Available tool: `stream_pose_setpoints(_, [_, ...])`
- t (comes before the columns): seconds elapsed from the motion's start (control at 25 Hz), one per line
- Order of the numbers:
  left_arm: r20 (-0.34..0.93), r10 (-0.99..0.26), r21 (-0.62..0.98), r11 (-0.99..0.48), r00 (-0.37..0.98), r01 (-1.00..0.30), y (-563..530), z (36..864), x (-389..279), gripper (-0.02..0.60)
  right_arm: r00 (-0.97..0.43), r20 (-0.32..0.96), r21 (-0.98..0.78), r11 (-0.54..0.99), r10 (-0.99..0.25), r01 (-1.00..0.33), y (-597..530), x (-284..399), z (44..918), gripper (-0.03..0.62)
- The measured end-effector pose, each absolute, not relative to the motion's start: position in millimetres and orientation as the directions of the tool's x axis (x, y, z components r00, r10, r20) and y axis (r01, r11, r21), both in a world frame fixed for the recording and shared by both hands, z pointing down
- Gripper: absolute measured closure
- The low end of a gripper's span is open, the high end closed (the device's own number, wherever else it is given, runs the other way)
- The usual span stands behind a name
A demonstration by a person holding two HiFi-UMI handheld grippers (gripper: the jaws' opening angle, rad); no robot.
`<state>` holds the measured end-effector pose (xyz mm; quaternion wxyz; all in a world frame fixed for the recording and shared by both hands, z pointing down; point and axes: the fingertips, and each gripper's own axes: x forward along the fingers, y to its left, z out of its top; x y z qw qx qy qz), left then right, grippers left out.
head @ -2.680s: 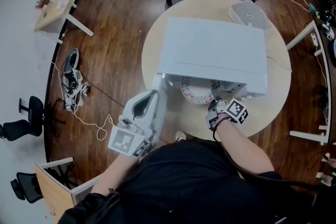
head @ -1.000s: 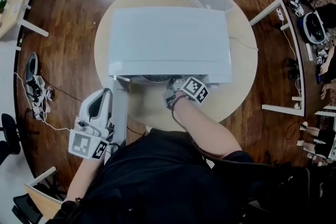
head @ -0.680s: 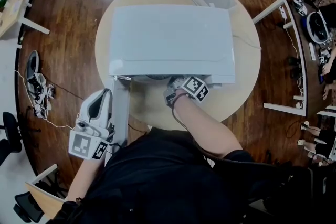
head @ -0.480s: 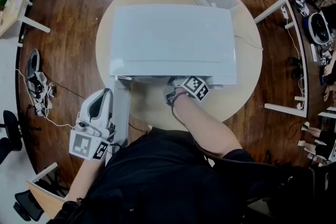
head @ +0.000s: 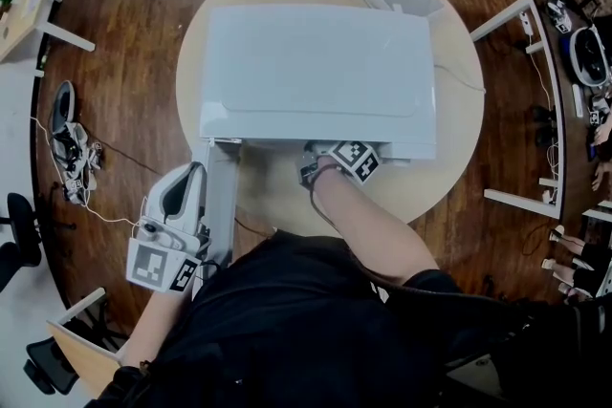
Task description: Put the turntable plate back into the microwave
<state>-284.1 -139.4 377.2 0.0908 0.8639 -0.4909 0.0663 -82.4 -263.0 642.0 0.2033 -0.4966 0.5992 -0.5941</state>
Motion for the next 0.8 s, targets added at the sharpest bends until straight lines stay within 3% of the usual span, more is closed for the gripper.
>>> stream_pose_setpoints(0.8, [0.236, -0.837, 0.075, -0.492, 0.495, -0.867, -134.6, 380.5, -290.8, 0.577, -0.342, 0.351, -0.913, -0.238, -0.872, -0.33, -272.6, -84.3, 646.8, 0.574])
